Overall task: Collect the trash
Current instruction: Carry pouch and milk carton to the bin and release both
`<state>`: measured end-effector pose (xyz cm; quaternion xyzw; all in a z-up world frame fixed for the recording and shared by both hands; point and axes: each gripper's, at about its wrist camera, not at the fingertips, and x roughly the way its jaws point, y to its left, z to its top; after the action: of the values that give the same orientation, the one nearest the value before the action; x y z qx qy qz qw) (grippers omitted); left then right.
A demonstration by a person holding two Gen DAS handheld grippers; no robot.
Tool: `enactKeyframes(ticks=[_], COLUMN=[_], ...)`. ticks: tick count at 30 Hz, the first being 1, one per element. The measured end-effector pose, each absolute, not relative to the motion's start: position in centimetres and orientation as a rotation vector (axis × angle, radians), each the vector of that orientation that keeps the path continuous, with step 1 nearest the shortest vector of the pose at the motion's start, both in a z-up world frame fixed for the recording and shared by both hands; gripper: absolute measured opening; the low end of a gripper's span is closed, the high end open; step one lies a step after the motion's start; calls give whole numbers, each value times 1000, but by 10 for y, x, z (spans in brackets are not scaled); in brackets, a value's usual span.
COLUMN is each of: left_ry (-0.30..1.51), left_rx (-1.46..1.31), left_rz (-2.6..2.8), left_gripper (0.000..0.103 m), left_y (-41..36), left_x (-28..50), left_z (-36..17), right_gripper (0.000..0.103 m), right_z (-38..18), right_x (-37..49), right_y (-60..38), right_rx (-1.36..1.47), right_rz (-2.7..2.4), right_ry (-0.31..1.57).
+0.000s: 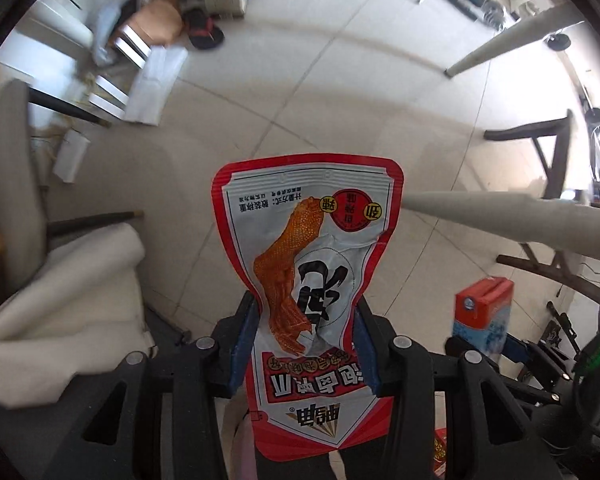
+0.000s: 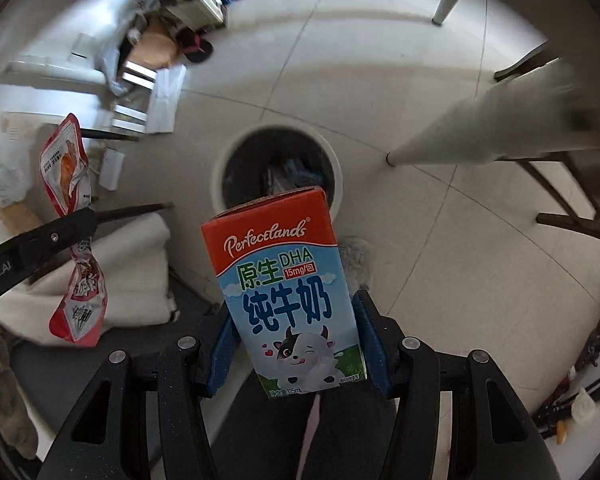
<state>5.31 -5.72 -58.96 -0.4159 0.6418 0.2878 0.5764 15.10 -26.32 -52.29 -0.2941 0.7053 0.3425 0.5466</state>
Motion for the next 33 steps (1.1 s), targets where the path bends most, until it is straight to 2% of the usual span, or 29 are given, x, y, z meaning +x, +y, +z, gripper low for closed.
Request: enactKeyframes(ticks=[3, 8, 9, 11, 12, 14, 16, 17, 19, 28, 33], left_ry=[1525, 1565, 1559, 1545, 1541, 1544, 1564, 1568, 1577, 1601, 1590], left_rx=[-1028, -1071, -1075, -1069, -1059, -1041, -1016, -1002, -968, -871, -876], left_rz=[639, 618, 620, 643, 660, 686, 705, 710, 727, 787, 797], left_gripper=[47, 47, 51, 72, 87, 94, 99, 100, 100, 100, 100], left_y=[-52, -41, -40, -39, -39, -39, -42, -44, -46, -54, -62], left_x=[56, 52, 51, 46, 44, 38, 34, 34, 34, 20, 13], left_z=[-646, -709, -714, -717, -718, -716, -711, -710, -705, -674, -643], right_gripper=[57, 58, 58, 61, 64, 82, 92, 98, 103, 103, 103], right_z=[-582, -661, -675, -693, -702, -709, -712, -713, -711, -683, -649], right_x=[150, 151, 149, 149, 148, 148, 148, 148, 148, 150, 146], right_y=[-251, -231, -228, -223, -222, -220, -221, -222, -223, -226, -235], right_rx=[-701, -713, -727, -736, -744, -756, -755, -752, -759, -753, -744], right_rz=[813, 834, 837, 825, 816, 796, 779, 773, 758, 729, 724], right_ry=[1697, 1714, 1717, 1720, 1719, 1709, 1708, 1708, 1695, 1665, 1639])
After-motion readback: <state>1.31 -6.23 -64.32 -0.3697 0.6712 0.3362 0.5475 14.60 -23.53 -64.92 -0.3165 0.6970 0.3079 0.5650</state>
